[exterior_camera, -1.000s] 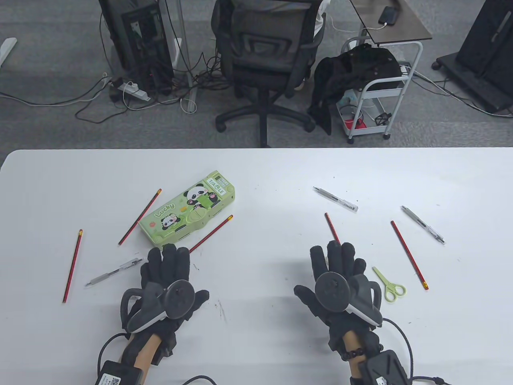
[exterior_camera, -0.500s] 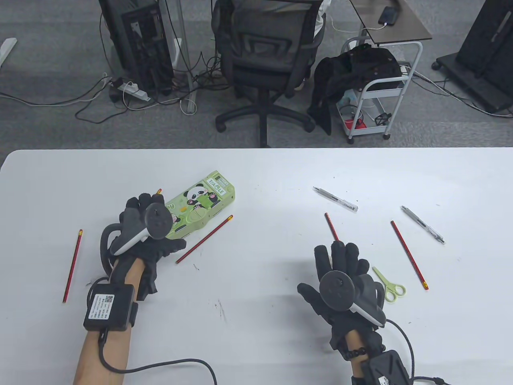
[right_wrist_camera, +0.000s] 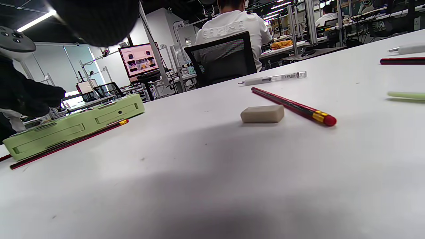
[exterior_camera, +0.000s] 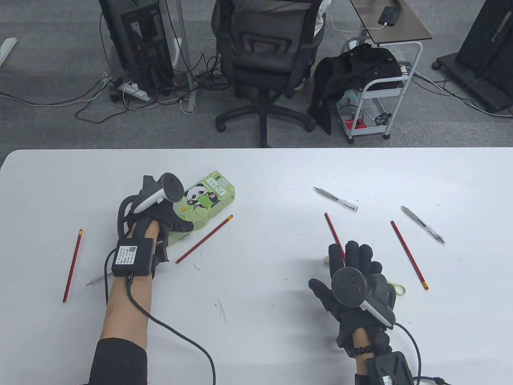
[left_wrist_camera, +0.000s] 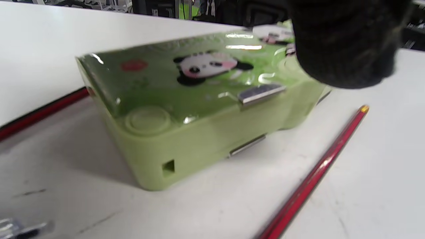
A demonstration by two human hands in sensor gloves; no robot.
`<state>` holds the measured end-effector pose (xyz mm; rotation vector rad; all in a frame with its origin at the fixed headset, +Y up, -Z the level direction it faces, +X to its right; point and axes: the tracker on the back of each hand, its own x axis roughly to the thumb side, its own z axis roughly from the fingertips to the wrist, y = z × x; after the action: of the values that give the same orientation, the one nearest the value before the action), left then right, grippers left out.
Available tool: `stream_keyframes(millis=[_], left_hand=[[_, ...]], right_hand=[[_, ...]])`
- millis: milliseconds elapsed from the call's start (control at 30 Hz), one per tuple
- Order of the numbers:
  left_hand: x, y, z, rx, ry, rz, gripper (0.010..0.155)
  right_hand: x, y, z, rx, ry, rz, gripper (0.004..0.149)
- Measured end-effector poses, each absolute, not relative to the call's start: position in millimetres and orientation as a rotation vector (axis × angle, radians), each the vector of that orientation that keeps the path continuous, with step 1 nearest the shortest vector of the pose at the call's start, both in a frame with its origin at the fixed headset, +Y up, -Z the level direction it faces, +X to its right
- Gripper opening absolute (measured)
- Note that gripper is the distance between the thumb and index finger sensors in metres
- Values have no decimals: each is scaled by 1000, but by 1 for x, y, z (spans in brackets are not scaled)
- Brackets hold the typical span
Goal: Organize multifunction pencil case
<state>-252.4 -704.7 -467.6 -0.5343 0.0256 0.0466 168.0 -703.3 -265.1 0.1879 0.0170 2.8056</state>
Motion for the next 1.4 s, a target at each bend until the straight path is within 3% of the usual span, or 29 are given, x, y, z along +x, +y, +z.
stream_keyframes(millis=[200, 667, 800, 933, 1167, 1400], left_hand=[[-243, -728, -473, -591, 28, -17, 124], [-246, -733, -473, -398, -5, -9, 121], [-247, -724, -469, -320, -22, -24, 119], [-242, -696, -457, -246, -66, 7, 119], [-213, -651, -411, -147, -284, 9, 118], [-164, -665, -368, -137, -523, -43, 118]], right_hand=[[170, -703, -264, 172, 15, 2806, 93], [167, -703, -267, 192, 35, 2812, 93], [167, -703, -267, 194, 34, 2806, 92], [167, -703, -267, 198, 29, 2796, 92], [171, -701, -265, 223, 22, 2743, 92], [169, -702, -265, 260, 31, 2705, 92]])
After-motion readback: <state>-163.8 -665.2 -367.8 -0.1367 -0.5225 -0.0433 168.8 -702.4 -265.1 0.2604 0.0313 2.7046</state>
